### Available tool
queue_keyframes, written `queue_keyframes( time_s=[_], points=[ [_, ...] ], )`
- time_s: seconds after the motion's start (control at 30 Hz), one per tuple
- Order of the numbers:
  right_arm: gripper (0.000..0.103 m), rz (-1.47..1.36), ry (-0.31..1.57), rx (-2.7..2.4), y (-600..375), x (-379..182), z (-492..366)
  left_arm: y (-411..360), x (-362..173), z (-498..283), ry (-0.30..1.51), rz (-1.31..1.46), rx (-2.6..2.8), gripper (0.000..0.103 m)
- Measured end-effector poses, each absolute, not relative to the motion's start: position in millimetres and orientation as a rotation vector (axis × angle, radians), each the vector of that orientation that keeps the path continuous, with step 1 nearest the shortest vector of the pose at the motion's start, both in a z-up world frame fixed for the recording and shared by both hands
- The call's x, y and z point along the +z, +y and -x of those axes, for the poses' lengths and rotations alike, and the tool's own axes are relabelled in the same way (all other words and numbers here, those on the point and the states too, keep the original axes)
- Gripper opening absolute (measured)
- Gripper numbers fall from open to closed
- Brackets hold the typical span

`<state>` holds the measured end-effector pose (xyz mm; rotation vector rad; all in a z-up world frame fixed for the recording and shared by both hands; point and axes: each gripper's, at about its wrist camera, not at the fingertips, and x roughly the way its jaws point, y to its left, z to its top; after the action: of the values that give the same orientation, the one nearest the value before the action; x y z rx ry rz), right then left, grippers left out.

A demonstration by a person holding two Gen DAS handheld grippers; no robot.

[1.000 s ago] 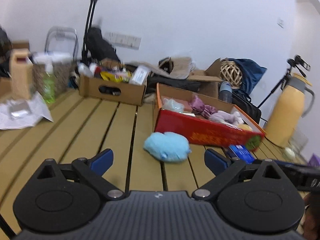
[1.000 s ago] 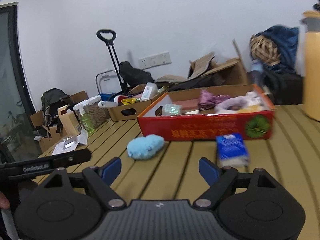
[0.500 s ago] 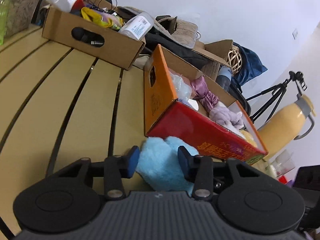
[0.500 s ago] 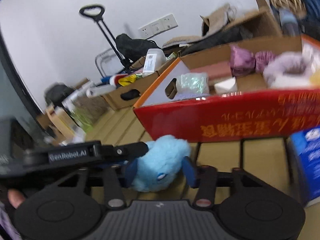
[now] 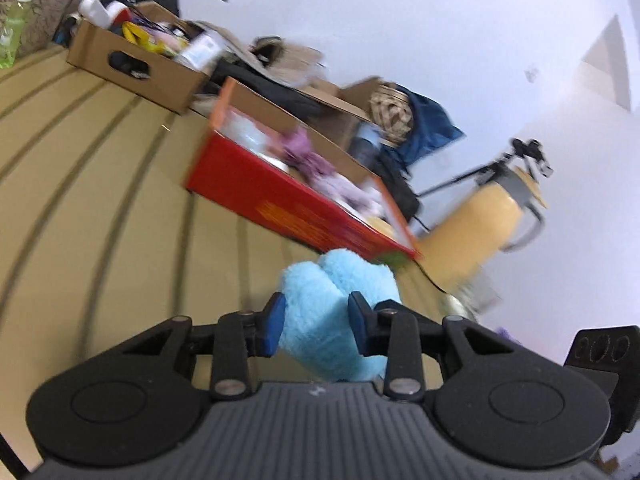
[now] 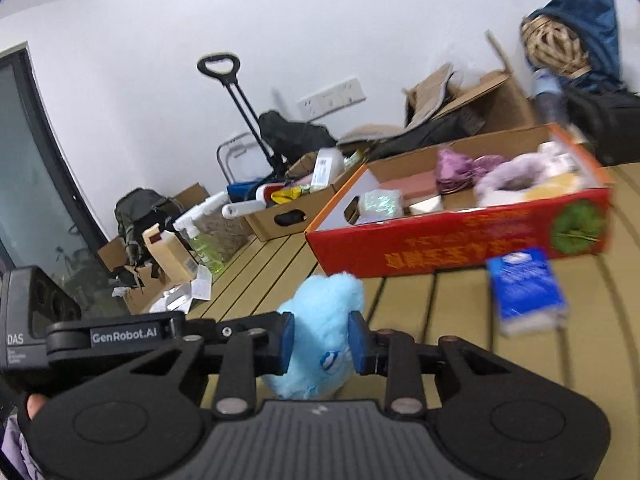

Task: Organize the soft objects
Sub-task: 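Lift the blue plush into the red box and open both grippers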

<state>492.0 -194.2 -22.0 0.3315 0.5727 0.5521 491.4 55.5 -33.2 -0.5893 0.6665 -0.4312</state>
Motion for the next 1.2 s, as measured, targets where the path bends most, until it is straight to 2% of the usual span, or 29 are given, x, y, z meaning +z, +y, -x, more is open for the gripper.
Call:
queue_keyframes(
  time_s=[0.17, 0.33, 0.53, 0.67, 0.83, 0.93, 1.0, 1.2],
  points=[
    [0.026, -0.361, 0.535, 0.500, -231, -14, -456, 24, -23, -472, 0.673, 0.568, -0.499, 0.034],
    [0.026, -0.358, 0.486, 0.482, -248, 3, -464, 6, -4, -486, 0.641, 0.542, -0.528, 0.034],
    [0.026, -0.252, 0.425, 0.482, -244, 45, -556, 5, 32, -592, 0.627, 0.559, -0.544, 0.034],
    [0.026, -0.212, 0.475, 0.478, -236, 54, -656, 4, 35, -676, 0.632, 0.547, -0.497, 0.034],
    [0.026, -0.189, 0.603, 0.456, -221, 23, -771, 12, -10, -766, 0.708, 0.629, -0.407, 0.032],
    [0.026, -0.144, 0.760, 0.413, -207, -20, -821, -5, -37, -786, 0.766, 0.467, -0.319, 0.029],
    [0.024, -0.073, 0.788, 0.376, -201, -40, -831, -17, -47, -784, 0.773, 0.339, -0.337, 0.028],
    [0.023, -0.146, 0.903, 0.486, -205, -50, -844, -13, -44, -782, 0.758, 0.285, -0.312, 0.028]
  ],
)
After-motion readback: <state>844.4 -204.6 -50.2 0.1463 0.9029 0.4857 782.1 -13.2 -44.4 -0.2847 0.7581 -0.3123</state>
